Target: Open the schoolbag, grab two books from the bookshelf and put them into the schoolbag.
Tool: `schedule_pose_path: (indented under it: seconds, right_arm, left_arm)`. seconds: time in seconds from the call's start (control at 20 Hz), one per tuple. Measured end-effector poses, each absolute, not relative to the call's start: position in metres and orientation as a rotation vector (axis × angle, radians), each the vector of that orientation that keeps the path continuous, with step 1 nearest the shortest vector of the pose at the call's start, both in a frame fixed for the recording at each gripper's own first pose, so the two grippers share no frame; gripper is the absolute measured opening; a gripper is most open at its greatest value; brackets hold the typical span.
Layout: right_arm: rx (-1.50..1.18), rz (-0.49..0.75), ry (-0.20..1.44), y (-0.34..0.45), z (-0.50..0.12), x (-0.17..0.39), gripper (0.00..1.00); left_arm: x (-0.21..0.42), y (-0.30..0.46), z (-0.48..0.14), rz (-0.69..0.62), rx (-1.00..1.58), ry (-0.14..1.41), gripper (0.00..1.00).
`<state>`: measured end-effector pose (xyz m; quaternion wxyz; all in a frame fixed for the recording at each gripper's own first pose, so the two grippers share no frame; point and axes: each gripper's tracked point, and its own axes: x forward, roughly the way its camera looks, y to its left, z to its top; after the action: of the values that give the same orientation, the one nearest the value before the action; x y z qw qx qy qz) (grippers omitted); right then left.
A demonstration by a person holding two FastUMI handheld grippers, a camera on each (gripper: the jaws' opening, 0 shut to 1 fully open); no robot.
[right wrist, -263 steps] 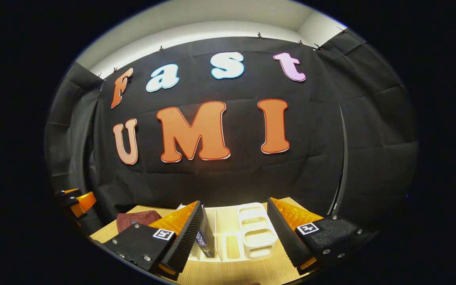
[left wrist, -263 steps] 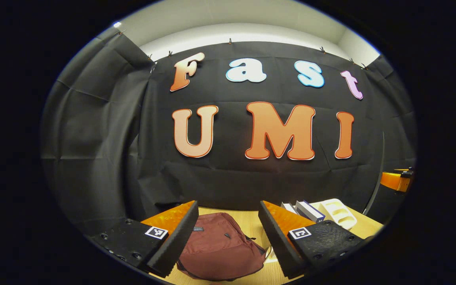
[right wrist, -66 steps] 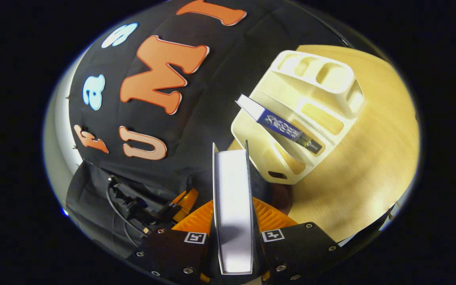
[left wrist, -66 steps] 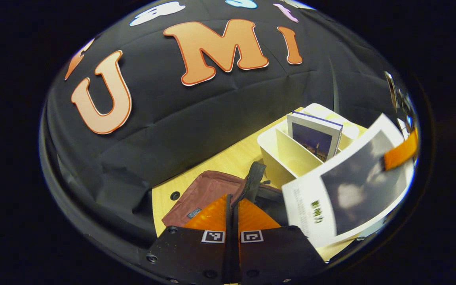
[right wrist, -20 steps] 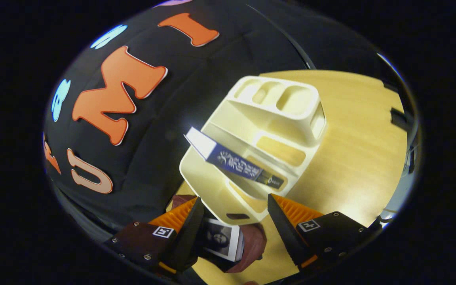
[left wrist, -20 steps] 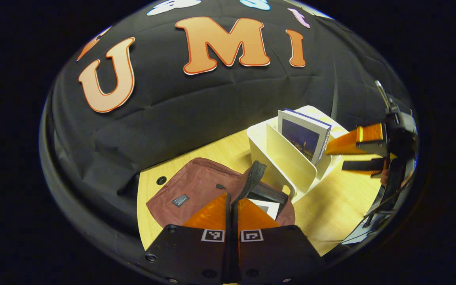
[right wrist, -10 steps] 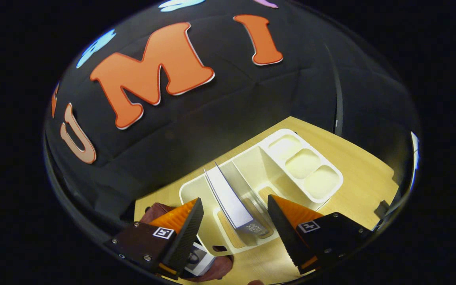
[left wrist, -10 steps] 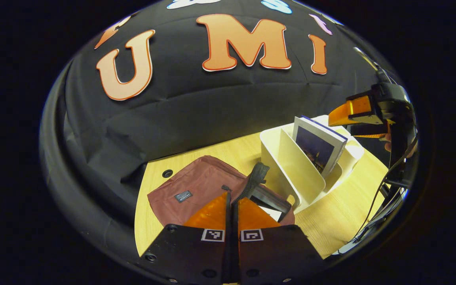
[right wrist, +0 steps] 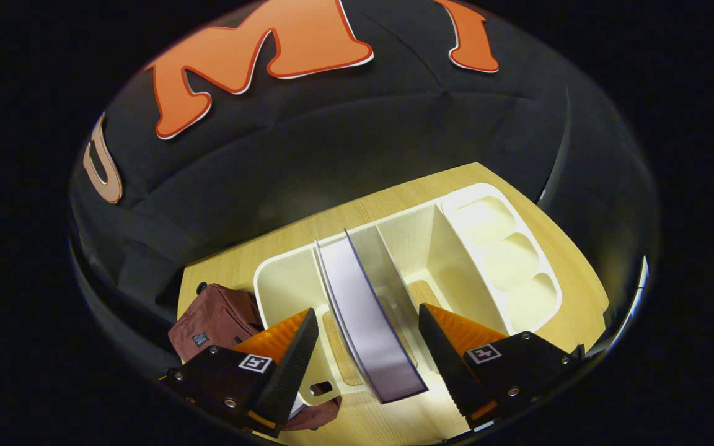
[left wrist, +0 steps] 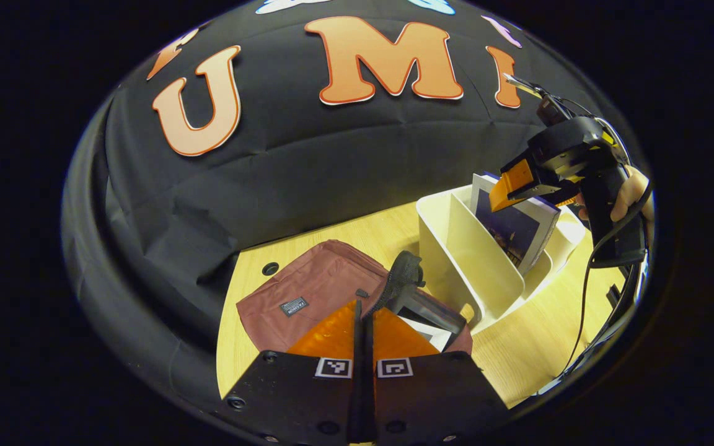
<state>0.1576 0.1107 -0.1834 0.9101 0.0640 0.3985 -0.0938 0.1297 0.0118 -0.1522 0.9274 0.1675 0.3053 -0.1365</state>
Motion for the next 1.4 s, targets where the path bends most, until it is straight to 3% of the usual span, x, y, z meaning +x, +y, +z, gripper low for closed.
schedule_pose_path:
  seconds: [0.1,0.3,0.35,0.45,0.8,0.85,0.9,1.15,1.2,1.25,1.4]
  right_arm:
    - [0.120,-0.208,0.846,0.106,-0.189,0.158,0.94]
    - [0.105,-0.215,0.877,0.105,-0.202,0.163,0.66]
    - [0.095,-0.215,0.862,0.106,-0.198,0.166,0.51]
    - [0.078,-0.209,0.855,0.106,-0.200,0.167,0.42]
    - [0.124,-0.214,0.715,0.106,-0.152,0.165,0.37]
    - [0.118,-0.207,0.686,0.107,-0.141,0.165,0.26]
    - [0.105,-0.204,0.655,0.107,-0.131,0.164,0.37]
    - [0.052,-0.185,0.458,0.116,-0.071,0.159,0.37]
    - [0.042,-0.182,0.417,0.117,-0.059,0.153,0.26]
    - [0.035,-0.179,0.381,0.118,-0.047,0.148,0.37]
    - [0.028,-0.179,0.312,0.126,-0.020,0.136,0.35]
  left_arm:
    - [0.131,0.012,-0.153,-0.271,0.350,0.628,0.01]
    - [0.132,0.013,-0.161,-0.264,0.341,0.642,0.01]
    - [0.132,0.012,-0.162,-0.263,0.339,0.645,0.01]
    - [0.130,0.012,-0.166,-0.265,0.323,0.656,0.01]
    - [0.127,0.008,-0.167,-0.281,0.228,0.669,0.01]
    - [0.127,0.007,-0.165,-0.283,0.226,0.666,0.01]
    - [0.126,0.007,-0.164,-0.286,0.226,0.664,0.01]
    - [0.120,0.006,-0.163,-0.302,0.188,0.667,0.01]
    - [0.120,0.006,-0.162,-0.306,0.183,0.667,0.00]
    - [0.119,0.006,-0.161,-0.312,0.180,0.665,0.00]
    - [0.117,0.005,-0.160,-0.334,0.174,0.664,0.01]
